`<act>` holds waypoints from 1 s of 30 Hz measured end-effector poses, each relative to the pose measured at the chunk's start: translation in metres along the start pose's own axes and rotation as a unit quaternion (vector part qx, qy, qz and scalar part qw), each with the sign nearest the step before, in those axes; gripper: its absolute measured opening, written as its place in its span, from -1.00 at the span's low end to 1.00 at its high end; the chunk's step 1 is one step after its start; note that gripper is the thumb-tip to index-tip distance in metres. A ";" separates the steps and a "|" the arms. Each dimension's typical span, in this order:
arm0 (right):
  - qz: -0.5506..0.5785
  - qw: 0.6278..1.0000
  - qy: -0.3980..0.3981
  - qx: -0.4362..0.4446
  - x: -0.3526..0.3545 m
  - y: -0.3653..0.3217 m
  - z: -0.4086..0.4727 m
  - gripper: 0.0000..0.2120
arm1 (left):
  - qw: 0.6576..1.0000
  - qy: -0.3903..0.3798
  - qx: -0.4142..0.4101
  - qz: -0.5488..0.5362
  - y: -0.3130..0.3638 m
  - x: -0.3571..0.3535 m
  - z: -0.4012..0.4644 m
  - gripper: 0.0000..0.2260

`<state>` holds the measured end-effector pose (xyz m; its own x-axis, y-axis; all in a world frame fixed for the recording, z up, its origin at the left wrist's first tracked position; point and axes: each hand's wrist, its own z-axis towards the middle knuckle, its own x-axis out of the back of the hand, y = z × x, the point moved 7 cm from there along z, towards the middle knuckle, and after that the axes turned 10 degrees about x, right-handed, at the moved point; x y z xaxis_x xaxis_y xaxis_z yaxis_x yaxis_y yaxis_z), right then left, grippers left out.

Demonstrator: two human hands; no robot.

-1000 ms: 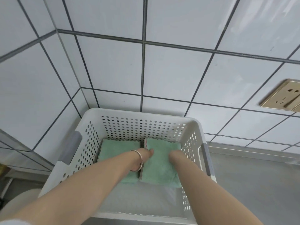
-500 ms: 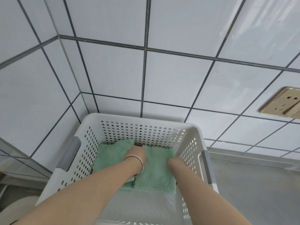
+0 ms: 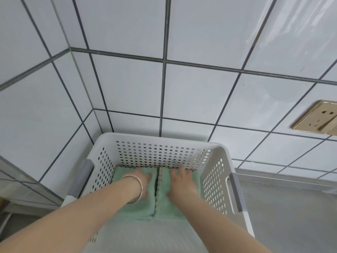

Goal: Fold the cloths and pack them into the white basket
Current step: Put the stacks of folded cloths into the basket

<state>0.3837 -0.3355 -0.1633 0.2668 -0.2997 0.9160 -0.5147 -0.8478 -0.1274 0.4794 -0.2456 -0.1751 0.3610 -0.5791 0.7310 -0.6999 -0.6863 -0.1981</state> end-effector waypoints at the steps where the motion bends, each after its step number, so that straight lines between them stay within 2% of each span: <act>1: 0.025 0.999 -0.034 0.014 -0.011 -0.005 0.000 -0.25 | 1.000 -0.018 -0.006 0.006 -0.001 -0.012 0.002 -0.27; 4: 0.050 0.992 -0.113 0.018 -0.034 -0.011 -0.001 -0.10 | 0.997 -0.013 -0.023 0.073 0.002 -0.027 0.005 -0.20; 8: 0.002 0.990 -0.141 -0.003 -0.047 -0.012 -0.002 -0.08 | 0.983 -0.029 -0.031 0.176 0.017 -0.043 0.002 -0.19; 10: -0.014 0.989 -0.148 -0.009 -0.046 -0.015 0.001 -0.09 | 0.984 -0.045 -0.024 0.172 0.015 -0.041 0.000 -0.19; 13: -0.055 0.990 -0.126 0.011 -0.025 -0.019 0.000 -0.21 | 0.996 -0.046 -0.028 0.064 0.003 -0.011 -0.015 -0.30; 15: -0.039 0.995 -0.084 0.034 0.002 -0.021 -0.010 -0.39 | 0.999 0.011 -0.031 -0.028 -0.009 0.022 -0.033 -0.40; 17: 0.027 0.998 -0.019 0.047 0.035 -0.017 -0.033 -0.52 | 0.987 0.105 -0.026 -0.119 -0.029 0.054 -0.057 -0.48; 19: 0.067 0.994 0.076 0.051 0.067 -0.005 -0.063 -0.58 | 0.962 0.192 -0.015 -0.193 -0.056 0.072 -0.085 -0.53; 20: 0.069 0.984 0.160 0.047 0.085 0.003 -0.081 -0.62 | 0.947 0.230 -0.008 -0.225 -0.070 0.076 -0.100 -0.53; 21: 0.057 0.965 0.252 0.037 0.102 0.015 -0.101 -0.66 | 0.933 0.258 0.003 -0.251 -0.084 0.075 -0.111 -0.53; 23: 0.042 0.931 0.362 -0.020 0.111 0.045 -0.134 -0.67 | 0.914 0.287 0.041 -0.283 -0.108 0.060 -0.128 -0.50; 25: 0.083 0.927 0.355 -0.092 0.103 0.074 -0.148 -0.63 | 0.902 0.285 0.085 -0.314 -0.125 0.041 -0.132 -0.41; 27: 0.213 0.919 0.300 -0.143 0.086 0.093 -0.153 -0.55 | 0.895 0.260 0.107 -0.347 -0.130 0.024 -0.132 -0.35; 30: 0.385 0.880 0.239 -0.145 0.065 0.093 -0.150 -0.48 | 0.884 0.235 0.137 -0.380 -0.132 0.014 -0.130 -0.36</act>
<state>0.2305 -0.3685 -0.0584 -0.5889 -0.4587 0.6654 -0.5984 -0.3060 -0.7405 0.4965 -0.1060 -0.0539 0.3220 0.2970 0.8989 -0.1658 -0.9172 0.3624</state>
